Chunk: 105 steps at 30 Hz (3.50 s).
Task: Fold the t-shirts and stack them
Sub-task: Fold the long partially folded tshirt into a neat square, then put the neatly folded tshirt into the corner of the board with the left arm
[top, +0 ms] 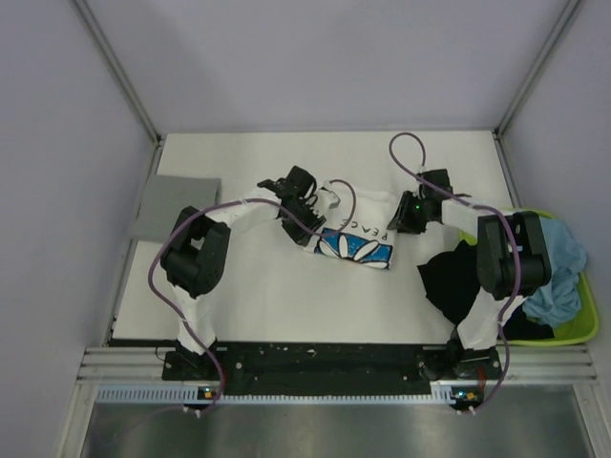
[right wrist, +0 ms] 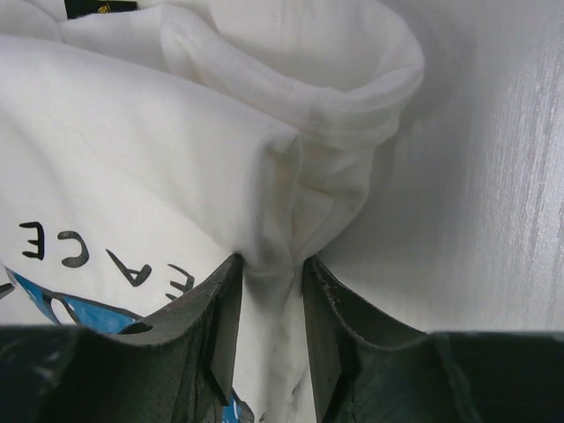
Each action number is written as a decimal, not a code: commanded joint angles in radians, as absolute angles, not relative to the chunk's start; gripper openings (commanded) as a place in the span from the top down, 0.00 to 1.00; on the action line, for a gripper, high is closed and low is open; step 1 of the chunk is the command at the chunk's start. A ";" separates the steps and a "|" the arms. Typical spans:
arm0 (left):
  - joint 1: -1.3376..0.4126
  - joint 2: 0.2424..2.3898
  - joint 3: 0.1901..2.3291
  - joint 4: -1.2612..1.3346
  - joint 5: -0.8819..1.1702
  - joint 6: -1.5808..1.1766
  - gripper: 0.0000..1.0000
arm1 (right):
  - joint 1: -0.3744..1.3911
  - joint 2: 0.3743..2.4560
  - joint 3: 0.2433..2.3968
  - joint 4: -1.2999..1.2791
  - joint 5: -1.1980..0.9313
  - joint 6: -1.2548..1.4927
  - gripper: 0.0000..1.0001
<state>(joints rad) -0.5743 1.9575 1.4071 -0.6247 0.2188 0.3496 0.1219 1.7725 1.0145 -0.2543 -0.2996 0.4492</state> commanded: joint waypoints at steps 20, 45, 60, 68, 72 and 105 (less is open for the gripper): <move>-0.445 2.223 1.810 -0.505 0.405 -0.192 0.01 | 0.115 1.710 1.039 -0.284 -0.250 0.371 0.47; -0.328 2.157 1.651 -0.423 0.666 -0.172 1.00 | 0.115 1.414 1.005 -0.347 -0.158 0.262 0.01; -0.147 1.881 1.514 -0.580 0.218 0.256 1.00 | 0.115 1.331 0.983 -0.383 -0.103 0.186 0.01; -0.104 1.783 1.523 -0.600 -0.030 0.448 1.00 | 0.115 1.333 0.982 -0.387 -0.089 0.167 0.01; -0.097 1.755 1.532 -0.609 -0.152 0.520 1.00 | 0.115 1.333 0.982 -0.390 -0.092 0.153 0.01; 0.092 1.552 1.603 -0.607 -0.312 0.742 1.00 | 0.115 1.341 0.986 -0.393 -0.067 0.130 0.01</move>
